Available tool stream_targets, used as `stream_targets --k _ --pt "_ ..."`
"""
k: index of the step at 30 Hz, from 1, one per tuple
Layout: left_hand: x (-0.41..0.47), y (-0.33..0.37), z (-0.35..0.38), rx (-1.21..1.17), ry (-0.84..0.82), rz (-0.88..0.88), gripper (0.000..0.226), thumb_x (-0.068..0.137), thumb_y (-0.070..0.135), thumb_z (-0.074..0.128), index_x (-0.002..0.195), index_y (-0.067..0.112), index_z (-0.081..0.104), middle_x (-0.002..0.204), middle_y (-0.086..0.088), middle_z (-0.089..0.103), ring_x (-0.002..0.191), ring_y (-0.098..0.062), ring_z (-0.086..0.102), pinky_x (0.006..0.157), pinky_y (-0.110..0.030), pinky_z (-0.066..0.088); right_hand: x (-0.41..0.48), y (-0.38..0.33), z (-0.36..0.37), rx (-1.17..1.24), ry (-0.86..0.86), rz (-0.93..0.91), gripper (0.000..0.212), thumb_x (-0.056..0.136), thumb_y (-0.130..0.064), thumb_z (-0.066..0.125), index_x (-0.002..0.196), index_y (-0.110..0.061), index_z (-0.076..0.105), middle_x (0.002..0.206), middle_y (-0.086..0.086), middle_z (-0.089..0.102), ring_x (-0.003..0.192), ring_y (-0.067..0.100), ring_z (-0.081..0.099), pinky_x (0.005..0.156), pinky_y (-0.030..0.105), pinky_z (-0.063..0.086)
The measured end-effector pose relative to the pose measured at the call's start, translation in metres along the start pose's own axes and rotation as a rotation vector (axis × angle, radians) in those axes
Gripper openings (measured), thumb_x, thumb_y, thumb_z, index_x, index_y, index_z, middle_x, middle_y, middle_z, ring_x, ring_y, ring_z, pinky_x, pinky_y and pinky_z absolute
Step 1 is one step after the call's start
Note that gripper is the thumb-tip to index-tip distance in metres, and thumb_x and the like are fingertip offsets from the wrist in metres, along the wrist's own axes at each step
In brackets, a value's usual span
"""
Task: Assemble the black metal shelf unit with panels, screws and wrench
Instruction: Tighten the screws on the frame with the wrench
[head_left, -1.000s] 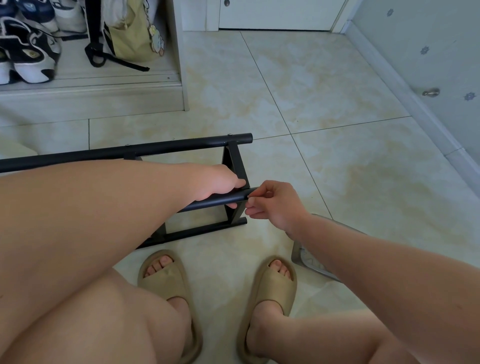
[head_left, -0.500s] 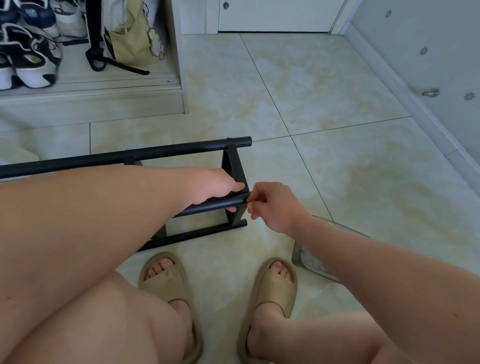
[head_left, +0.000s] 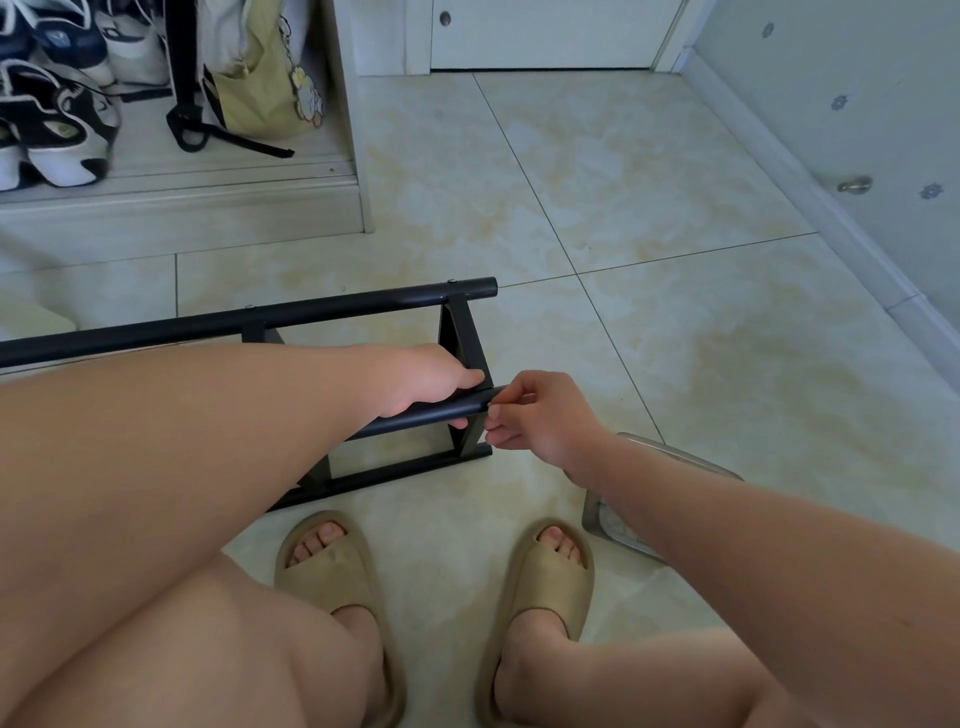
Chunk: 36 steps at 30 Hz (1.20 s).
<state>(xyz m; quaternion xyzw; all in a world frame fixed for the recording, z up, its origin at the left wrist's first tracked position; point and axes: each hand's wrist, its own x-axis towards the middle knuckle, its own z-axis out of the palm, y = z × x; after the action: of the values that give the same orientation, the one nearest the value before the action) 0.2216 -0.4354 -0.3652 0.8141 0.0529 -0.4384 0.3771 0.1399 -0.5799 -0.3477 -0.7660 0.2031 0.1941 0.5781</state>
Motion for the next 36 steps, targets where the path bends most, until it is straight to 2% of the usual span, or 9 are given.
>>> stream_targets --k 7,13,16,19,22,25,29,32,36 --pt "0.002 0.0 0.0 -0.021 -0.002 0.029 0.038 0.103 0.042 0.049 0.113 0.009 0.065 0.086 -0.009 0.078 0.083 -0.019 0.075 0.084 -0.029 0.051 0.002 0.007 0.004 -0.041 -0.004 -0.047 0.019 0.098 0.006 0.055 0.083 -0.004 0.052 0.077 0.015 0.07 0.061 0.02 0.071 0.062 0.028 0.061" --pt "-0.001 0.0 -0.002 -0.005 -0.019 0.007 0.037 0.103 0.044 0.048 0.114 0.012 0.065 0.083 -0.006 0.078 0.075 -0.014 0.073 0.071 -0.026 0.048 0.003 0.009 0.005 -0.421 0.031 -0.194 0.021 0.093 0.003 0.052 0.078 -0.011 0.054 0.078 0.011 0.072 0.074 0.025 0.072 0.066 0.034 0.055" --pt "0.001 -0.001 -0.002 -0.002 -0.025 -0.005 0.039 0.102 0.045 0.048 0.114 0.012 0.065 0.083 -0.005 0.078 0.085 -0.016 0.074 0.082 -0.029 0.049 0.006 0.008 0.006 -0.373 0.046 -0.16 0.024 0.093 0.004 0.053 0.076 -0.013 0.055 0.073 0.006 0.07 0.069 0.023 0.072 0.07 0.031 0.056" --pt "0.001 -0.001 -0.001 -0.022 -0.039 -0.016 0.039 0.102 0.046 0.049 0.114 0.013 0.066 0.085 -0.006 0.078 0.09 -0.017 0.074 0.094 -0.033 0.05 0.011 0.011 0.008 -0.22 0.055 -0.094 0.025 0.091 0.007 0.056 0.074 -0.011 0.055 0.069 0.007 0.069 0.063 0.023 0.069 0.075 0.045 0.059" --pt "-0.002 0.001 -0.002 -0.011 -0.028 -0.014 0.038 0.102 0.046 0.048 0.112 0.014 0.067 0.084 -0.005 0.078 0.081 -0.015 0.073 0.082 -0.028 0.049 0.015 0.01 0.008 -0.166 0.076 -0.056 0.017 0.088 0.003 0.063 0.079 -0.009 0.055 0.071 0.011 0.071 0.062 0.026 0.07 0.074 0.053 0.059" --pt "-0.004 0.002 -0.003 0.008 -0.025 -0.007 0.037 0.103 0.045 0.047 0.111 0.015 0.067 0.083 -0.004 0.078 0.077 -0.013 0.072 0.076 -0.027 0.047 0.018 0.004 -0.001 -0.245 0.108 -0.018 0.028 0.084 -0.01 0.076 0.099 -0.013 0.052 0.077 0.011 0.07 0.059 0.023 0.068 0.064 0.043 0.059" --pt "-0.006 0.002 -0.004 -0.021 -0.035 0.027 0.034 0.103 0.04 0.049 0.111 0.013 0.067 0.081 -0.005 0.078 0.073 -0.013 0.073 0.068 -0.025 0.049 0.019 0.001 -0.01 -0.716 0.136 -0.08 0.039 0.084 -0.043 0.077 0.108 -0.02 0.056 0.084 0.002 0.066 0.072 0.023 0.065 0.067 0.035 0.054" --pt "-0.007 0.002 -0.004 -0.026 -0.01 0.053 0.03 0.103 0.037 0.05 0.111 0.012 0.066 0.076 -0.003 0.077 0.069 -0.013 0.073 0.063 -0.024 0.047 0.024 -0.001 -0.012 -0.701 0.109 -0.112 0.036 0.084 -0.04 0.077 0.103 -0.015 0.061 0.082 0.004 0.068 0.072 0.023 0.066 0.07 0.038 0.055" --pt "-0.006 0.003 -0.005 -0.013 0.028 0.07 0.029 0.104 0.034 0.05 0.111 0.012 0.067 0.067 0.001 0.075 0.059 -0.008 0.071 0.06 -0.023 0.044 0.031 -0.009 -0.017 -0.66 0.028 -0.117 0.029 0.09 -0.03 0.075 0.105 -0.009 0.062 0.08 0.009 0.073 0.063 0.017 0.067 0.061 0.029 0.052"
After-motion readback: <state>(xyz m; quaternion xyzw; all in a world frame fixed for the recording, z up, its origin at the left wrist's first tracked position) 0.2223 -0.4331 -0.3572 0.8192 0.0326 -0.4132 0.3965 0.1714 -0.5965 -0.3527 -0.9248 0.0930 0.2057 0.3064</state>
